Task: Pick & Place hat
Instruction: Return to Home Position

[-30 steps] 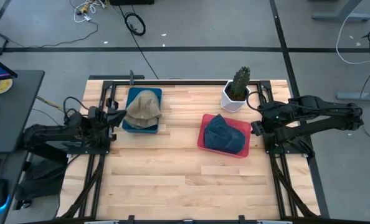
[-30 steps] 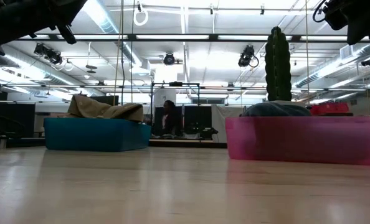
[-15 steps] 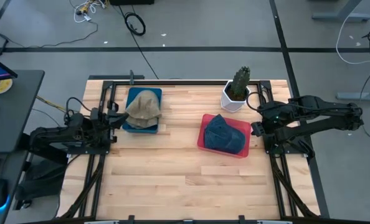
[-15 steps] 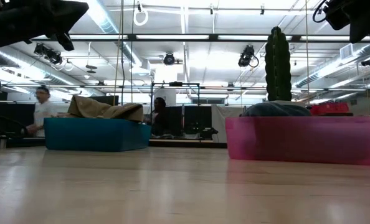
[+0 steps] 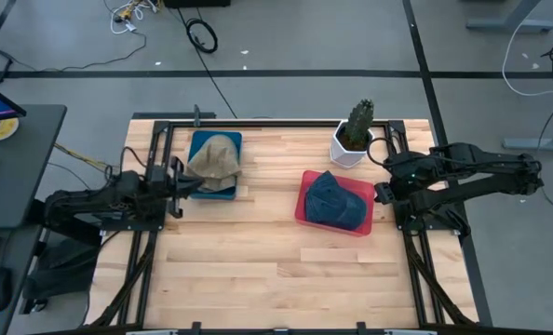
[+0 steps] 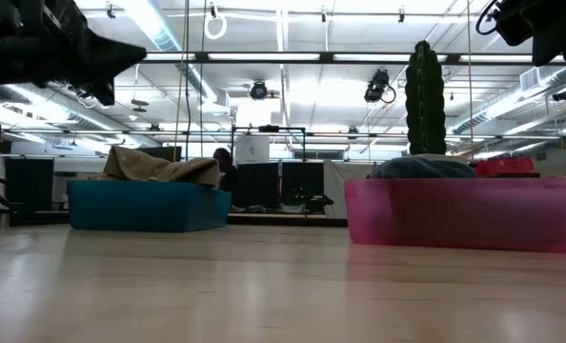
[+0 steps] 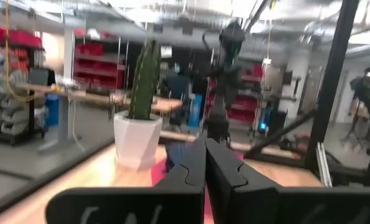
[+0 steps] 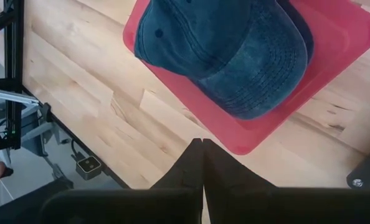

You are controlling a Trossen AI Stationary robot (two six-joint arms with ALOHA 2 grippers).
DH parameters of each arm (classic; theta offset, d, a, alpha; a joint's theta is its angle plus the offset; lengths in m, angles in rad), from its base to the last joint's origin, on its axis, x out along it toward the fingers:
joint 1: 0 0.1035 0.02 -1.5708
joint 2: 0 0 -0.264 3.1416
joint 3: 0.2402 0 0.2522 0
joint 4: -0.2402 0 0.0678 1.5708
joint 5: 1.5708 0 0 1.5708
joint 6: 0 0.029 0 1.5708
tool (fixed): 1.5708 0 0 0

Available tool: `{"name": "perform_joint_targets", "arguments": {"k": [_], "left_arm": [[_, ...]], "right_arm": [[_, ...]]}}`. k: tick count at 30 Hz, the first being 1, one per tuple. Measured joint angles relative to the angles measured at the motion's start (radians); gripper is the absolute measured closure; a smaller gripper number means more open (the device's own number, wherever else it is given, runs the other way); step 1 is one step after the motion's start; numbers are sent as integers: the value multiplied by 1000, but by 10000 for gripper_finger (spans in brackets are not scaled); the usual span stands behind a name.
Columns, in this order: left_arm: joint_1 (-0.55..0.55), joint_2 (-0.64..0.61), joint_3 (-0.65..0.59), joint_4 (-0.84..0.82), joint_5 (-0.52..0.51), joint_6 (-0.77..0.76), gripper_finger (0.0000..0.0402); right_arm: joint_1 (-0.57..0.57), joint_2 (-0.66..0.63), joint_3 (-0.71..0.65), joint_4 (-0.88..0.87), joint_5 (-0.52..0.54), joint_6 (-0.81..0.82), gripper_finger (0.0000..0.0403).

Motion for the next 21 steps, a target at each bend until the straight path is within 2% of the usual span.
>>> {"name": "perform_joint_targets", "arguments": {"k": [5, 21], "left_arm": [[0, 0, -44, -19, -1, -45, 399], [0, 2, -46, -121, -9, -75, 399]], "right_arm": [[0, 1, 0, -1, 0, -8, 399], [0, 1, 0, 7, 3, -42, 399]]}}
